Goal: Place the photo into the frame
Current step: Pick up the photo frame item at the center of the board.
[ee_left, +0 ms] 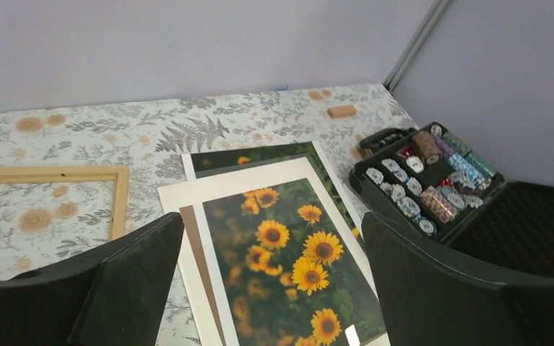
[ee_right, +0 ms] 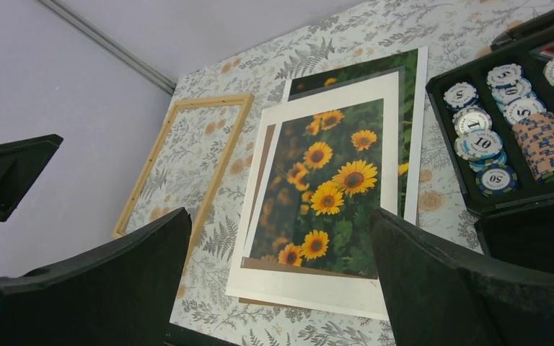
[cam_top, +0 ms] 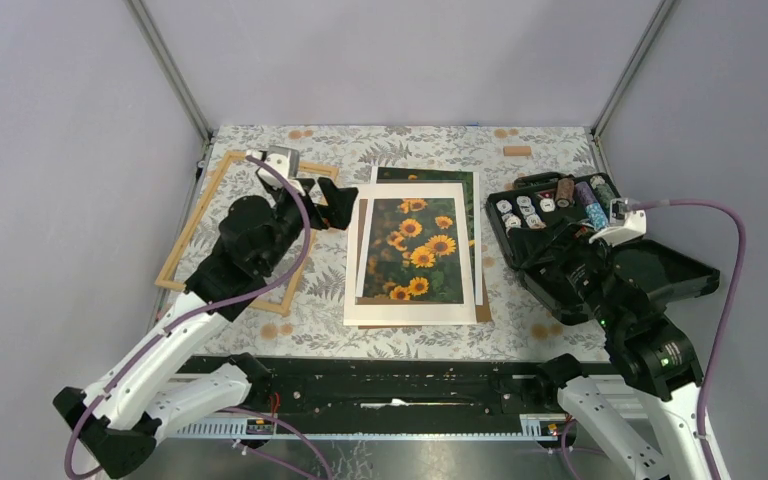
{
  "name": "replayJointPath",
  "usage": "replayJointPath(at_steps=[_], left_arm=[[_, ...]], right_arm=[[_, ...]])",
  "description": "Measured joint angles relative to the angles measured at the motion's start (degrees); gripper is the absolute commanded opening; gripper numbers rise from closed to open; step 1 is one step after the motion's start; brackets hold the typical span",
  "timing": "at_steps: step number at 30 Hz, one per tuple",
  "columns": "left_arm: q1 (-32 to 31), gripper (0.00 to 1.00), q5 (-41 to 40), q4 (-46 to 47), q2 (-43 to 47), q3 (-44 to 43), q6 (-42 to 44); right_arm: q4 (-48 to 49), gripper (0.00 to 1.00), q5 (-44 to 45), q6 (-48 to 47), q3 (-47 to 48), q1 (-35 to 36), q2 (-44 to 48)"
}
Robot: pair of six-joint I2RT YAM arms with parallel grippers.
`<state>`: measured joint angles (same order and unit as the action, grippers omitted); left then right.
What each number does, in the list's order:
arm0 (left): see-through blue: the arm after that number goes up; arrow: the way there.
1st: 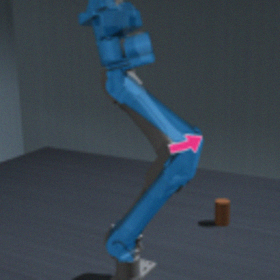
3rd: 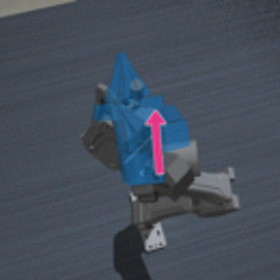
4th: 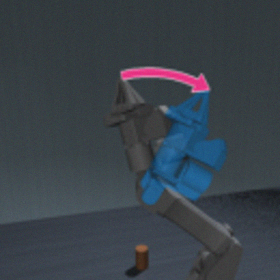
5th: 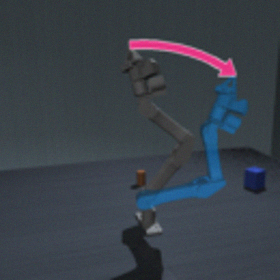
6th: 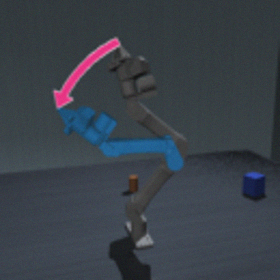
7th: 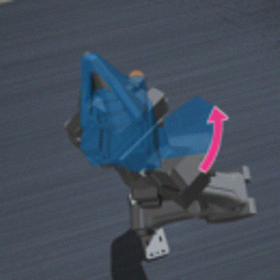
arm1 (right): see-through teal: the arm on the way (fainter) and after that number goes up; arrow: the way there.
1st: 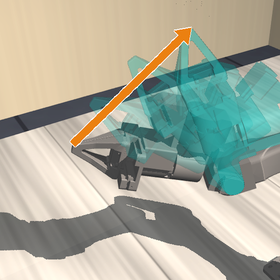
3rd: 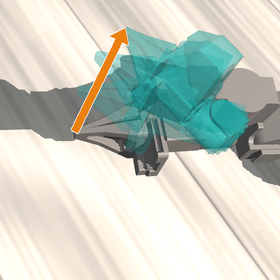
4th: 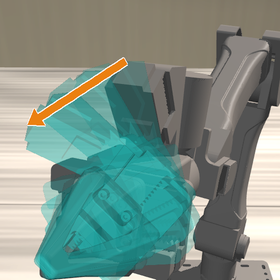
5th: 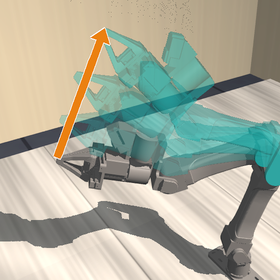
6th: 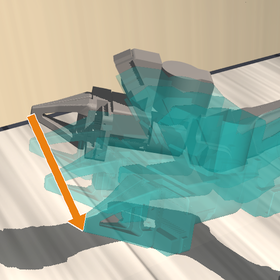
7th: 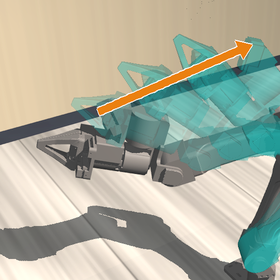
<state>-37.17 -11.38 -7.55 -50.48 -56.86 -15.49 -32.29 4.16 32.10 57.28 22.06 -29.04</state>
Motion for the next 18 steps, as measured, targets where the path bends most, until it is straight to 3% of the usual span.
replayJointPath(at_steps=[8,13,18], left_arm=[[-2.0,0.99,0.2,-1.7,-9.7,-2.4,-1.6],[-2.0,0.99,2.1,-4.5,-13.5,-3.4,-4.3],[-2.0,0.99,2.3,-5.6,-14.7,-4.0,-6.4]], right_arm=[[0.4,1.00,-2.3,1.4,-1.6,0.0,-5.2],[2.3,1.00,-10.3,2.3,-4.7,0.3,-15.4],[3.0,1.00,-10.9,3.2,-10.5,3.7,-21.7]])
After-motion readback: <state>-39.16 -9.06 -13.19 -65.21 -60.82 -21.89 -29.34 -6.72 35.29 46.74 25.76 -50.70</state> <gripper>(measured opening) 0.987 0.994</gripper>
